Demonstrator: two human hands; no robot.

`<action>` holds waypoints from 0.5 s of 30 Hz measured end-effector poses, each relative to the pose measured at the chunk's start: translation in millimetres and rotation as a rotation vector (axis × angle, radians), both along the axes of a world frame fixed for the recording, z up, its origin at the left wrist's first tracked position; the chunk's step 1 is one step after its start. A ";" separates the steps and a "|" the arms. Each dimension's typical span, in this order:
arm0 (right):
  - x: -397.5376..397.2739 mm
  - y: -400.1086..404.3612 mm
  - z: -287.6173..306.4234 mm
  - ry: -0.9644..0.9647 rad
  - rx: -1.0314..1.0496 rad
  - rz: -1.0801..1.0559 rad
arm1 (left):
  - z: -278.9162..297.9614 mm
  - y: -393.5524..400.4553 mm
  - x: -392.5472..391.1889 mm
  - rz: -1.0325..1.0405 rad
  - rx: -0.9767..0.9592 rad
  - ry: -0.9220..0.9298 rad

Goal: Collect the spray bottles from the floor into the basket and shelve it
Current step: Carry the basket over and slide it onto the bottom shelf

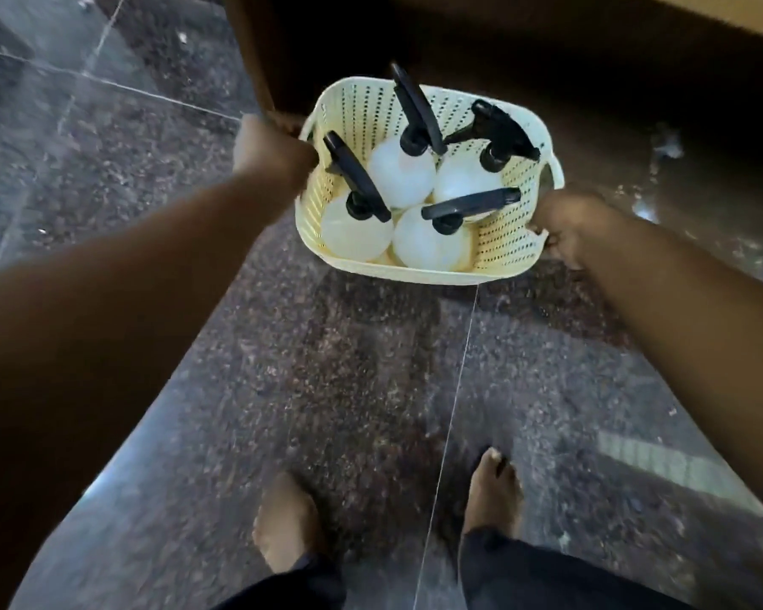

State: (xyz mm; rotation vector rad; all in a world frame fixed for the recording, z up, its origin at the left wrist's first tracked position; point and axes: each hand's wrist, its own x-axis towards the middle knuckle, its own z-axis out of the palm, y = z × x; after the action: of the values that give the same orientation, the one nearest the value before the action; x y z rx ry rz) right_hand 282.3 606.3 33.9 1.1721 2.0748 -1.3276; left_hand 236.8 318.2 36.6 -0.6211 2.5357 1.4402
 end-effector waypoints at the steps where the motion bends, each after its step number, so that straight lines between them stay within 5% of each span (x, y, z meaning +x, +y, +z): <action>1: -17.4 5.3 -8.2 0.030 0.026 -0.004 | -7.3 6.9 -15.1 0.030 0.010 0.042; 15: -193.7 46.9 -55.4 0.468 0.358 -0.011 | -65.4 55.4 -193.4 0.022 0.103 0.308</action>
State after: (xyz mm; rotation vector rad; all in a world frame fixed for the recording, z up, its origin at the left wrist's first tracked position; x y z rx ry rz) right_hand 88.5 653.1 -21.6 1.0811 2.7339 -1.3733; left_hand 43.4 373.6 -28.9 -0.4412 2.6605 1.7843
